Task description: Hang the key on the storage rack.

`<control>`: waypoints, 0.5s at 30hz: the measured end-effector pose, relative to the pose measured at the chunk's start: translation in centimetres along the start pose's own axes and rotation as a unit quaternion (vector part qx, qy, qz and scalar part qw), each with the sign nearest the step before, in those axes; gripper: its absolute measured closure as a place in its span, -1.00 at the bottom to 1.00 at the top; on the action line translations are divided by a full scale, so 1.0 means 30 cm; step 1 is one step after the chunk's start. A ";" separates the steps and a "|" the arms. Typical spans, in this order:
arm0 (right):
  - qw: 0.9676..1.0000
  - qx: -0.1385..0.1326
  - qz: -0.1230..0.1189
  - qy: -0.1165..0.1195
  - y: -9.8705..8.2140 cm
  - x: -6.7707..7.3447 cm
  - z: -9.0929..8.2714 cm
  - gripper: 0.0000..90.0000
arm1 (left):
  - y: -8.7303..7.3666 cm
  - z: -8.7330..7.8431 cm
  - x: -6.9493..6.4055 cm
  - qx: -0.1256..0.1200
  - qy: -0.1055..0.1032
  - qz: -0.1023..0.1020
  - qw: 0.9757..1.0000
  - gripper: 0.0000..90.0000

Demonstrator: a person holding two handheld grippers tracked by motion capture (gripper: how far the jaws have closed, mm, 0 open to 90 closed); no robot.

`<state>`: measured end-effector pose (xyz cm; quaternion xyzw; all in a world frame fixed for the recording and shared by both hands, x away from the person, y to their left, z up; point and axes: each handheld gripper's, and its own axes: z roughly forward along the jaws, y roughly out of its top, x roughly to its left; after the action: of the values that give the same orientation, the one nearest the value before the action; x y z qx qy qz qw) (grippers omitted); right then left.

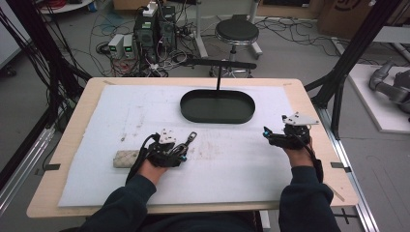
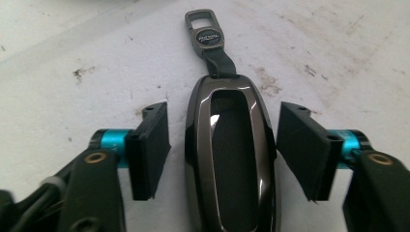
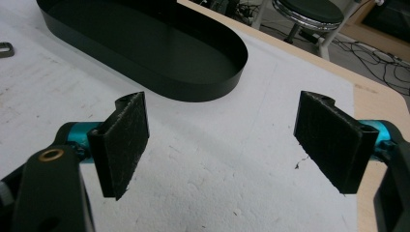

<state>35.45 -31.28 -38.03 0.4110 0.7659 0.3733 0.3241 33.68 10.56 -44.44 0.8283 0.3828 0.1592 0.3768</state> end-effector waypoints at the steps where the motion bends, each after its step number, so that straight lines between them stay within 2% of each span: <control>1: 1.000 0.000 0.000 0.000 0.000 0.000 0.000 -0.55 | 0.000 0.006 -0.001 0.003 -0.003 0.002 1.000 -0.20; 3: 1.000 0.002 -0.003 0.000 0.000 0.002 0.003 -0.55 | 0.003 0.016 -0.011 0.004 0.002 0.016 1.000 -0.23; 4: 1.000 0.002 -0.006 0.001 -0.001 0.002 0.004 -0.55 | 0.003 0.016 -0.011 0.004 0.002 0.016 1.000 -0.18; 6: 1.000 0.002 -0.005 0.002 -0.001 0.002 0.003 -0.55 | 0.005 0.011 -0.013 0.004 -0.001 0.025 1.000 0.07; 9: 1.000 0.003 -0.003 0.003 -0.001 0.003 0.001 -0.55 | 0.016 0.012 -0.013 0.015 -0.001 0.023 1.000 0.07; 15: 1.000 -0.001 0.001 0.003 -0.001 0.001 -0.002 -0.55 | 0.019 0.010 -0.012 0.014 0.000 0.019 1.000 0.08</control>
<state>35.39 -31.28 -38.03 0.4103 0.7663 0.3757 0.3213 33.90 9.89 -44.20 0.8403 0.3696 0.1609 0.3625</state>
